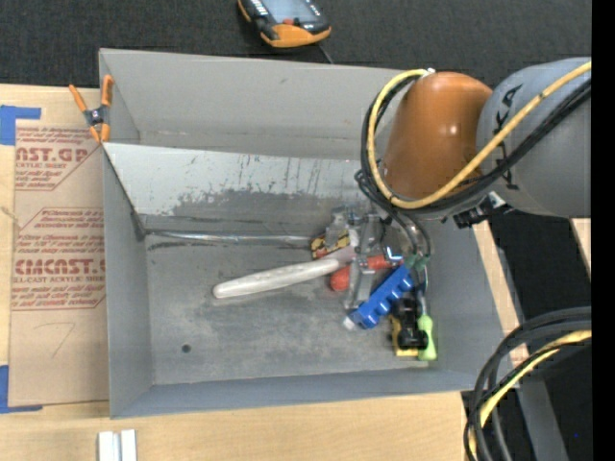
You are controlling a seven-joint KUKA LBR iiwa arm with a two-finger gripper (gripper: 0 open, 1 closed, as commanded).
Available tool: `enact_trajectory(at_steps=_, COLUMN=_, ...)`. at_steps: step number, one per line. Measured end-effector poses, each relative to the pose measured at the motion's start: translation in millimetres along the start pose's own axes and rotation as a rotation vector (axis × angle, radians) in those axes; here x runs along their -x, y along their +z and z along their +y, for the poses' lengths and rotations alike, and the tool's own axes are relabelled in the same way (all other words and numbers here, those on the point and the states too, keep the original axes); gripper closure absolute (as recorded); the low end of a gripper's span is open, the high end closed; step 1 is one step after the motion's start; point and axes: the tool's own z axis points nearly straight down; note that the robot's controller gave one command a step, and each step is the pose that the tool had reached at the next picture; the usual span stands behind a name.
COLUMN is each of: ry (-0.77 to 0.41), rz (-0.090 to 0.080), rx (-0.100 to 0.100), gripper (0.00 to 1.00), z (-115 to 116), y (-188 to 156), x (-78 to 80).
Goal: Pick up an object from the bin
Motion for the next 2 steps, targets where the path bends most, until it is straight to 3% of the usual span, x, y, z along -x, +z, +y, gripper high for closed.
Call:
enact_trajectory(at_steps=1, ry=-0.186, rz=-0.034, rx=0.001, gripper=0.00, z=-13, y=-11, x=31.2)
enact_trajectory(at_steps=2, ry=-0.031, rz=-0.007, rx=0.003, gripper=0.00, z=-6, y=-4, x=19.6)
